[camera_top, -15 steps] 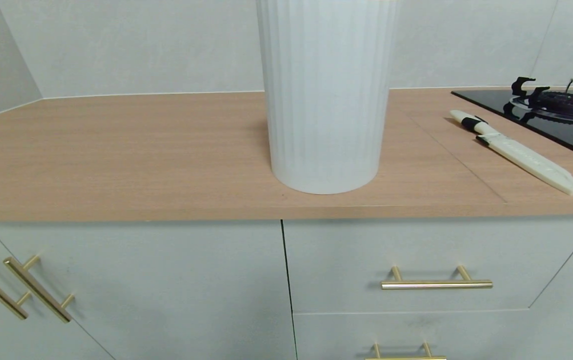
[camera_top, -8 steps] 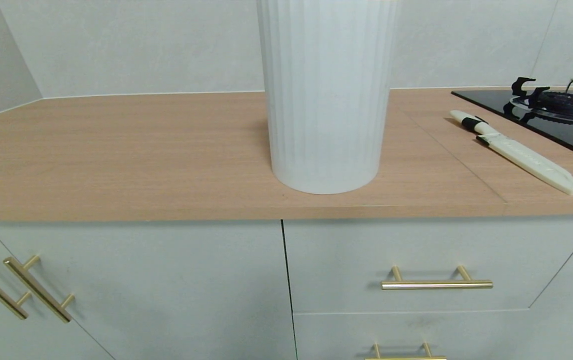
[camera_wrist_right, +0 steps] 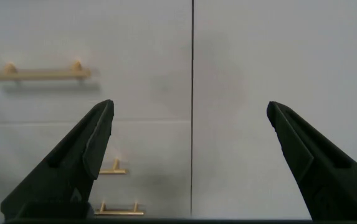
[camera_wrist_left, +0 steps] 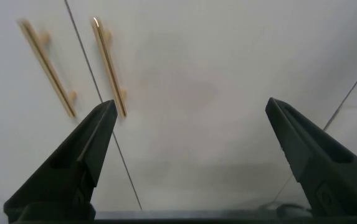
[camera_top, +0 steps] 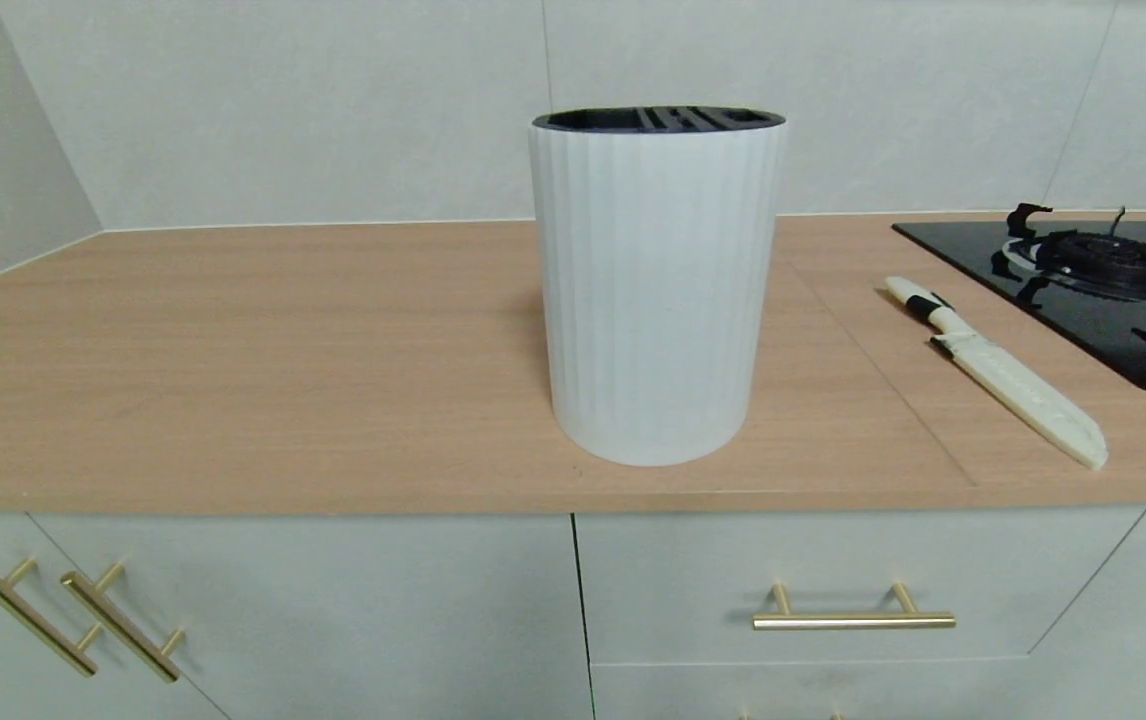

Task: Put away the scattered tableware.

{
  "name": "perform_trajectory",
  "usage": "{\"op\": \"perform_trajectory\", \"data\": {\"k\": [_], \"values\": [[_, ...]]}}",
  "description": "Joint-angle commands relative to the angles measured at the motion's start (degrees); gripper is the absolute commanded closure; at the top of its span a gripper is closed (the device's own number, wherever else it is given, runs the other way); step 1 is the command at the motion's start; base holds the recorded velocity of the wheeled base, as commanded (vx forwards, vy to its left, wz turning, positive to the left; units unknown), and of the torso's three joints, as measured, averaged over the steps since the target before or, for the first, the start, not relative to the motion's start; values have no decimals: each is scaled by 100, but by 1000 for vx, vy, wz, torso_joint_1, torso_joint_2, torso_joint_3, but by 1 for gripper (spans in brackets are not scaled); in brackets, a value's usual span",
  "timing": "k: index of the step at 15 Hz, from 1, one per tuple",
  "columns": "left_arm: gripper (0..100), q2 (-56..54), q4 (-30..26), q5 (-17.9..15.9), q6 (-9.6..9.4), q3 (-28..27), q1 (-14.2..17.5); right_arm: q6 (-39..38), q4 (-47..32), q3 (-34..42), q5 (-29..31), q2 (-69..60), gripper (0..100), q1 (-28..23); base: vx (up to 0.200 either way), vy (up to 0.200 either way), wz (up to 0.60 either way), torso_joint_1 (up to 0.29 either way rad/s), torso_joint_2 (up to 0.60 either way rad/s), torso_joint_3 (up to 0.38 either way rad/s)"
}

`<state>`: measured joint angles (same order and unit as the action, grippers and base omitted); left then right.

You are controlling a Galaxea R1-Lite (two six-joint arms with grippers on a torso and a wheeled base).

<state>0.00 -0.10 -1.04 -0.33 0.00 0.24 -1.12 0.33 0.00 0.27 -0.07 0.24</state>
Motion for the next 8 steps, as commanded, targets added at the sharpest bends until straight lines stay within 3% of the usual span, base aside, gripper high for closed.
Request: {"op": "perform_trajectory", "data": {"k": [1, 8], "values": [[0, 0, 1, -2, -2, 0, 2, -2, 2, 0, 0, 7, 0, 2, 0, 0, 0, 154, -486, -290], [0, 0, 1, -2, -2, 0, 2, -2, 2, 0, 0, 7, 0, 2, 0, 0, 0, 182, -477, -290]]}}
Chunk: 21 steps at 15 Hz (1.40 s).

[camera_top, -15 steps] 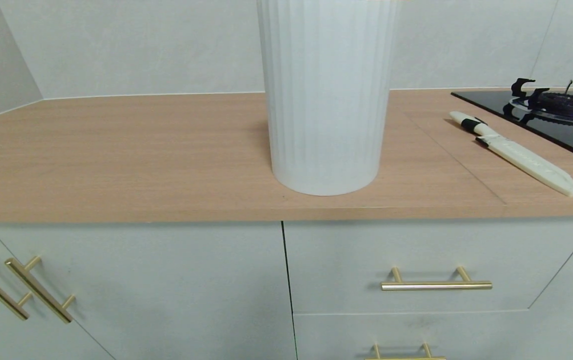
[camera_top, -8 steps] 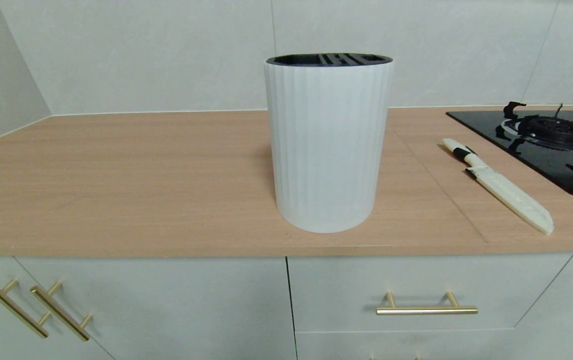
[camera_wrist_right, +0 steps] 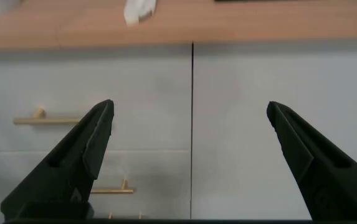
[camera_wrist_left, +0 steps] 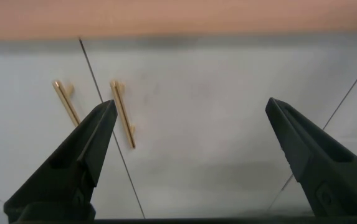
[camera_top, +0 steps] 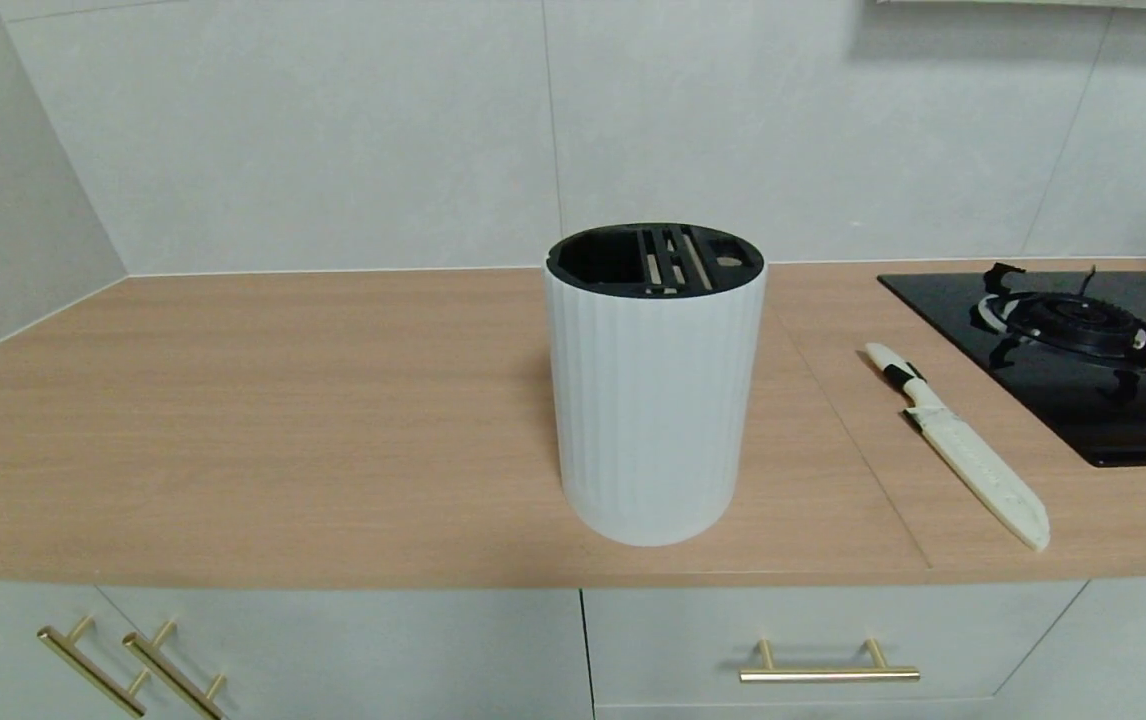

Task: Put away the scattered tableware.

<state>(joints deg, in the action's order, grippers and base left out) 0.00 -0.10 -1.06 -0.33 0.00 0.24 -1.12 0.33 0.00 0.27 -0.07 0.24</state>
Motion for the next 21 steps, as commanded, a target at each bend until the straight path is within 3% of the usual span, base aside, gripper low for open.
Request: {"op": "perform_trajectory", "data": {"k": [1, 21], "values": [[0, 0, 1, 1, -2, 0, 2, -2, 2, 0, 0, 7, 0, 2, 0, 0, 0, 198, -491, -290], [0, 0, 1, 1, -2, 0, 2, -2, 2, 0, 0, 7, 0, 2, 0, 0, 0, 241, -529, -291]]}}
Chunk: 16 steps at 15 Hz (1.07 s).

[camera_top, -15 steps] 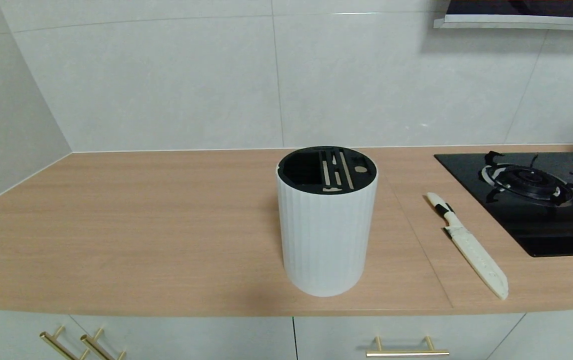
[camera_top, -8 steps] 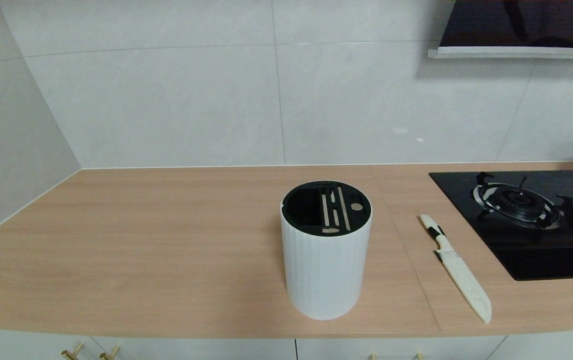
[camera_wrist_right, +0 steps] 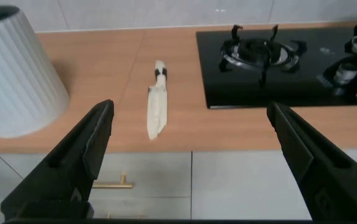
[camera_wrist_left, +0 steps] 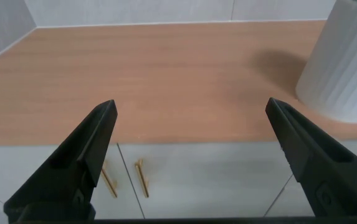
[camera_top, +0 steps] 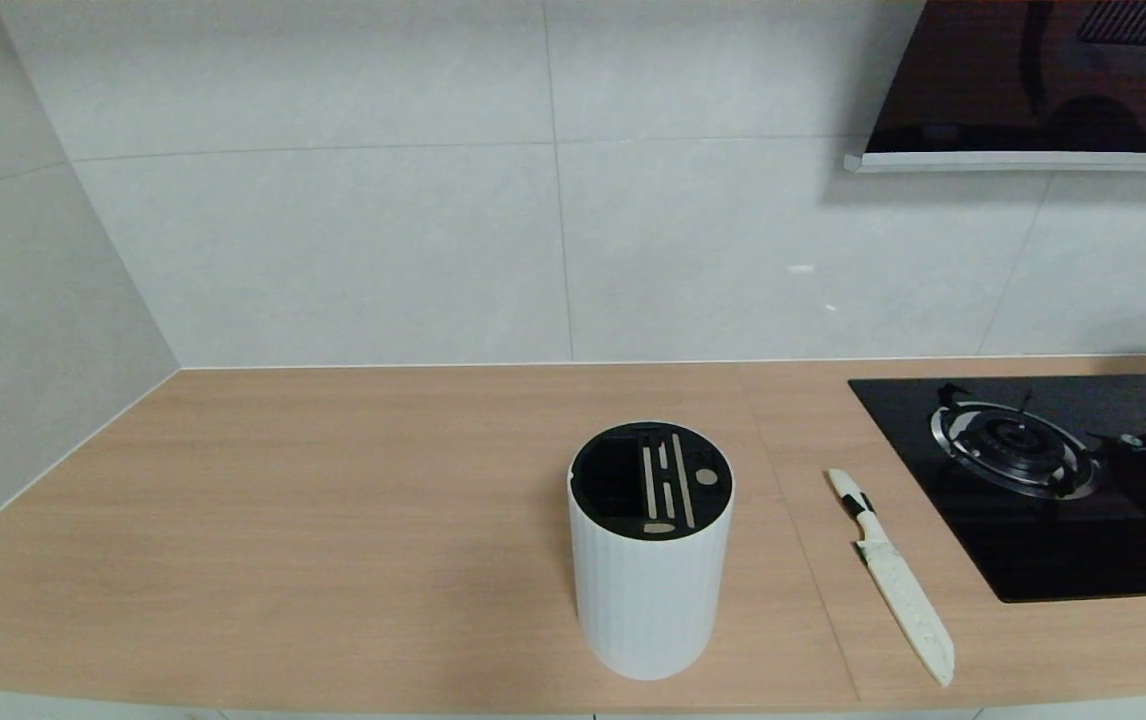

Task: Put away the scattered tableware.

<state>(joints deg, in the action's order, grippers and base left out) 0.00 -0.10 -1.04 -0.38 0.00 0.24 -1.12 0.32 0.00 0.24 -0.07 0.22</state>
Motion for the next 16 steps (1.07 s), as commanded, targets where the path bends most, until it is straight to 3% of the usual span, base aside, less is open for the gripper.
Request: {"op": "perform_trajectory", "data": {"k": [1, 6, 16], "values": [[0, 0, 1, -2, -6, 0, 2, -2, 3, 0, 2, 7, 0, 4, 0, 0, 0, 193, -383, -207], [0, 0, 1, -2, 3, 0, 2, 15, -5, 0, 2, 7, 0, 4, 0, 0, 0, 164, -336, -178], [0, 0, 1, -2, 3, 0, 2, 279, -14, 0, -24, 7, 0, 4, 0, 0, 0, 4, -6, -3]]}}
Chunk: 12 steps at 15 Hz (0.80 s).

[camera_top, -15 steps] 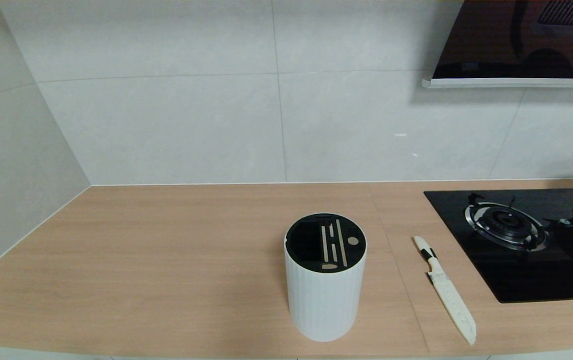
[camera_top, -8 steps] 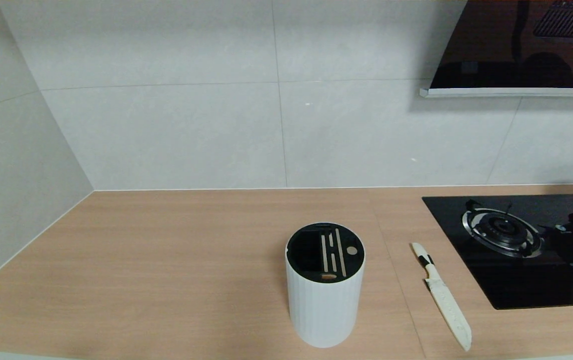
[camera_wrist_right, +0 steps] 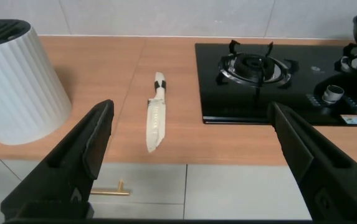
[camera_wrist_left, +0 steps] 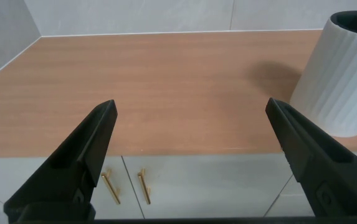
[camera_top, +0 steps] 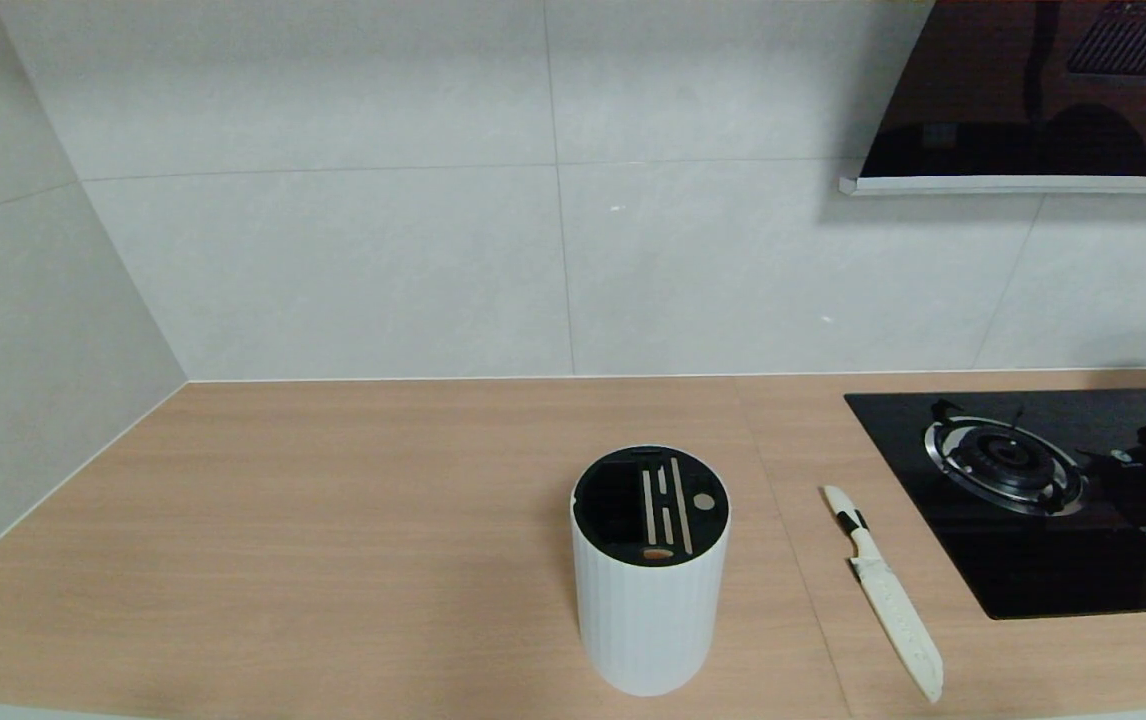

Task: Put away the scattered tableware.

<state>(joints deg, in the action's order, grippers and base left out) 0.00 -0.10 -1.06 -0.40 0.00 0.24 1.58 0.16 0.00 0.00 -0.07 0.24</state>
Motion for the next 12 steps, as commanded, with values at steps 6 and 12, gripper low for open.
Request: {"op": "perform_trajectory", "data": {"k": [6, 12], "values": [[0, 0, 1, 1, 5, 0, 2, -150, -113, -1688, -299, 1704, 0, 433, 0, 0, 0, 0, 0, 0], [0, 0, -8, 1, 5, 0, 2, 0, 265, -2285, -334, 4850, 0, 749, 0, 0, 0, 0, 0, 0]]}}
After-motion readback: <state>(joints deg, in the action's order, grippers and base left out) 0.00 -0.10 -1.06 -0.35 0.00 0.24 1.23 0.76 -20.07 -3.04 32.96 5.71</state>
